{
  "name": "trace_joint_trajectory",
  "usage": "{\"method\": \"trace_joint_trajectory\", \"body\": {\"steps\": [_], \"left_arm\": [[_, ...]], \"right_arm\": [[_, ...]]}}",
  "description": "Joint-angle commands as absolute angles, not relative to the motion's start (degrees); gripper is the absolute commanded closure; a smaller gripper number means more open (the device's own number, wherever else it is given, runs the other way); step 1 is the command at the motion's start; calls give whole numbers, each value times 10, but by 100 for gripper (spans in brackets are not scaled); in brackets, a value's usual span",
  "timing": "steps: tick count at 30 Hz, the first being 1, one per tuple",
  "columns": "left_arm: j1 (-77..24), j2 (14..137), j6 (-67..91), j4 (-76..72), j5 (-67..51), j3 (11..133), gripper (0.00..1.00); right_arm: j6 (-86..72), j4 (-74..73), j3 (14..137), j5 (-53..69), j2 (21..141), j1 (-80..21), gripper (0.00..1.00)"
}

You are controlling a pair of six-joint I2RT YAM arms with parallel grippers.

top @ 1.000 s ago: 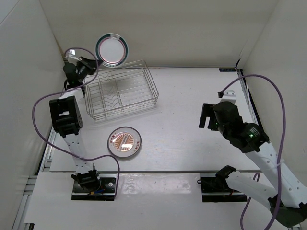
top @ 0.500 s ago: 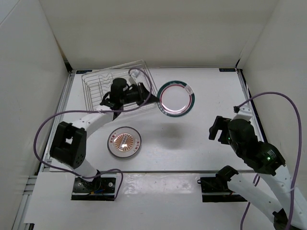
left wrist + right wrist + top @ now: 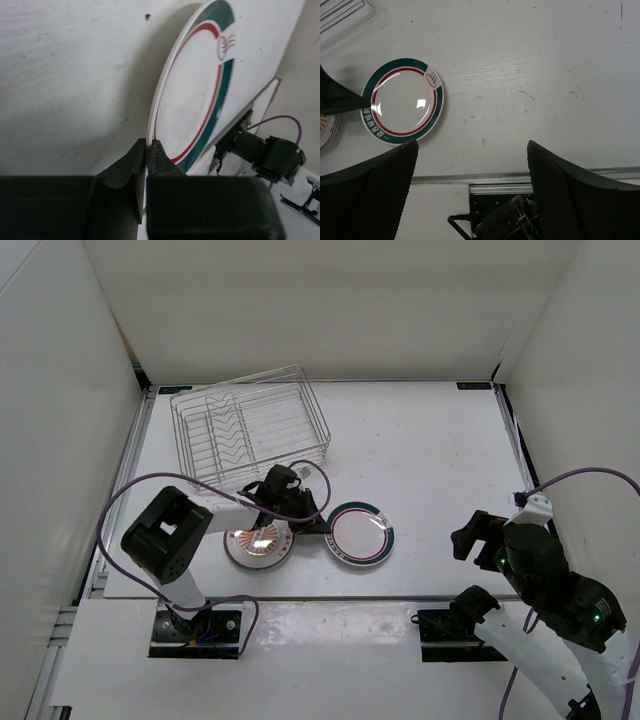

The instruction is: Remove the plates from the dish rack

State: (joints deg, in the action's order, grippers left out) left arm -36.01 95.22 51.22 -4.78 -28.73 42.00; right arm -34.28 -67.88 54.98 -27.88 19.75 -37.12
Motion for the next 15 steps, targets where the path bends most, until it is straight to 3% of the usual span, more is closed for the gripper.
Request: {"method": "trace_joint_trajectory", "body": {"steps": [1, 11, 15], "left_arm": [[-369, 963, 526, -73, -264, 442, 99], [-374, 999, 493, 49, -240, 513, 40], [-369, 939, 427, 174, -209, 560, 27]], "right_arm": [[-323, -687, 575, -277, 196, -370, 10], [-269, -677, 562, -272, 191, -373, 10], [-258, -664, 551, -286, 188, -374, 10]]}}
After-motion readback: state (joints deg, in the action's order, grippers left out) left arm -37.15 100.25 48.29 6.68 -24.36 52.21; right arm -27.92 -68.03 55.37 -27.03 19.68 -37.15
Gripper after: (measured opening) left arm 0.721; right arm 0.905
